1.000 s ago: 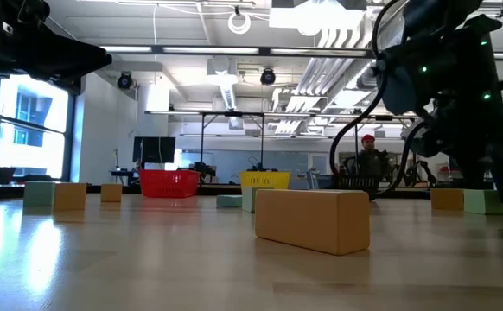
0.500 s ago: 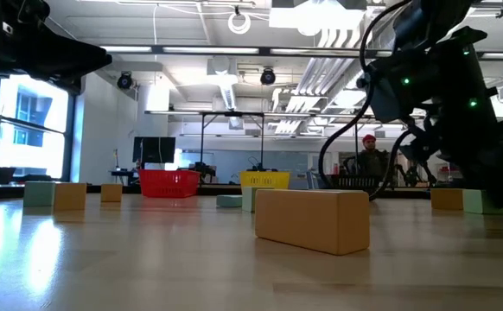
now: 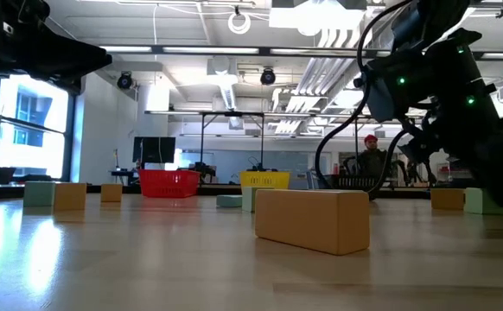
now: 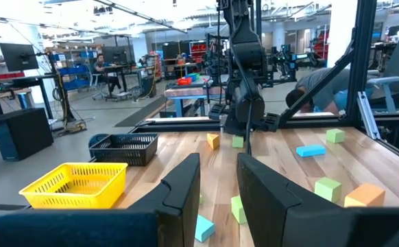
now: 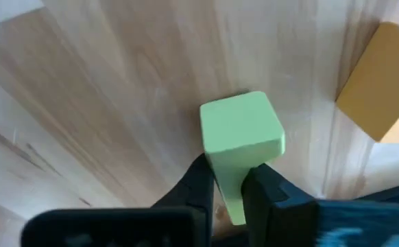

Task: Sort & place blocks by color
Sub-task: Put the green block into the black bin

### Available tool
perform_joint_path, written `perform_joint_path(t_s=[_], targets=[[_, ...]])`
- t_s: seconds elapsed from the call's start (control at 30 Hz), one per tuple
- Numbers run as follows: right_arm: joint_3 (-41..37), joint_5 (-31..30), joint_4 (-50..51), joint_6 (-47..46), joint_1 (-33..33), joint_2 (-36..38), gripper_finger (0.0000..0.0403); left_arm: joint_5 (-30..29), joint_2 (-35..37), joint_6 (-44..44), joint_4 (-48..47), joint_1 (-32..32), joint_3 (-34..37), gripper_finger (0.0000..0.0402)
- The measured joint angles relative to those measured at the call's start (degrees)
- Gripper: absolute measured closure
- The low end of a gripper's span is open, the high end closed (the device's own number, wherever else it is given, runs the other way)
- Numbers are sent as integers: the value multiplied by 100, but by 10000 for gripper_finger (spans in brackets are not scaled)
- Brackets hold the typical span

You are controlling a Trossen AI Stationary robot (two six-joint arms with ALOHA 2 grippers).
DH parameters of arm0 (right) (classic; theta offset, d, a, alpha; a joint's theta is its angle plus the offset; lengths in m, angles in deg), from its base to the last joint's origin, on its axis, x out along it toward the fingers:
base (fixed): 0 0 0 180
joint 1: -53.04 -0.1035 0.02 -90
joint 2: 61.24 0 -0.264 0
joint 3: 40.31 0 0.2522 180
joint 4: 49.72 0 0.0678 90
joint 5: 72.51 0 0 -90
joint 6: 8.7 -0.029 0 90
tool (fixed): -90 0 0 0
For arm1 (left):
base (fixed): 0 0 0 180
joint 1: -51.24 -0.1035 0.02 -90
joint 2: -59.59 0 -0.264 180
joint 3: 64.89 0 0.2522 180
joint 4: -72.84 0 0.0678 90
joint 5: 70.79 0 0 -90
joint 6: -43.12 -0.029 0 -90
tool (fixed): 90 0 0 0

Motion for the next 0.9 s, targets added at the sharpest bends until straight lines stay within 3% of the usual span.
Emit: perform_joint_path(t_s=[0.53,0.9], targets=[[342,-37,-23,-360,-3,255,387,-20,0,-2,-2,0,-2,314],[1296,-1134,-134,-172,397,472,387,-926,0,-2,28,0,0,314]])
